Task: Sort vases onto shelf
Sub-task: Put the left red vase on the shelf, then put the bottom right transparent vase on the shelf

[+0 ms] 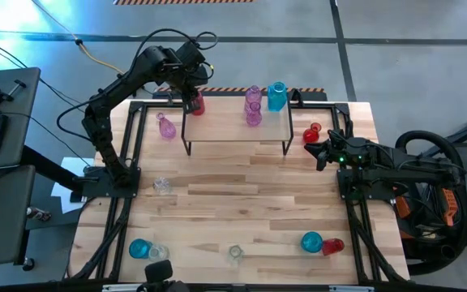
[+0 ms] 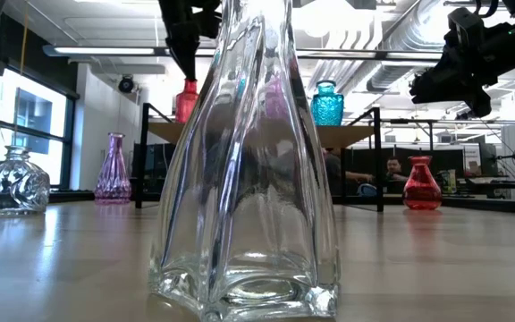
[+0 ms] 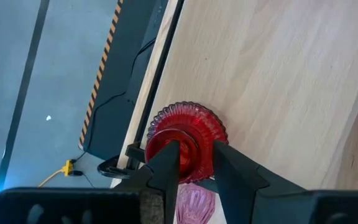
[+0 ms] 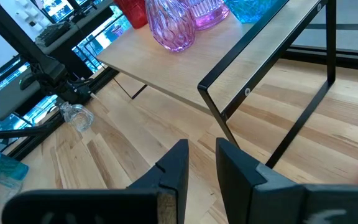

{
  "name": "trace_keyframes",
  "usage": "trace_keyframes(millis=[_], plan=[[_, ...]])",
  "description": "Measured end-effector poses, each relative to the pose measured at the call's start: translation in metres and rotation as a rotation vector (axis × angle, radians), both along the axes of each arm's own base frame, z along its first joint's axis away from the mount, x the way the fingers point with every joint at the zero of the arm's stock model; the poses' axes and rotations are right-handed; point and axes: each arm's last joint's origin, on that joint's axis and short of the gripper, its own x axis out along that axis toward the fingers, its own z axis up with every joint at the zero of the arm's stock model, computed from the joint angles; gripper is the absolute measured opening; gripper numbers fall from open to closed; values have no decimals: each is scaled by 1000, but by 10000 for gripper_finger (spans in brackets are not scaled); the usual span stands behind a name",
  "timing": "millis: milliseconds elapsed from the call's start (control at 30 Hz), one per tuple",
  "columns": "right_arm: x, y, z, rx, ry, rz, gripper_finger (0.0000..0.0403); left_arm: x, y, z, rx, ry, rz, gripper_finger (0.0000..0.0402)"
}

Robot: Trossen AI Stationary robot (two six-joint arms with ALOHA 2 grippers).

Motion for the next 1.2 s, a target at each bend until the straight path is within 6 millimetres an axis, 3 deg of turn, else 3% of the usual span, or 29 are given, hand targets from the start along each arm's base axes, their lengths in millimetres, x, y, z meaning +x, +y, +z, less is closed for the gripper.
trace_keyframes(millis=[600, 967, 1200], plan=[[0, 0, 0, 0, 0, 0, 62, -1, -6, 5, 9, -14, -10, 84], [0, 0, 0, 0, 0, 0, 62, -22, -21, 28, 55, -63, 17, 84], [0, 0, 0, 0, 0, 0, 62, -42, -46, 37, -27, -29, 65, 84]])
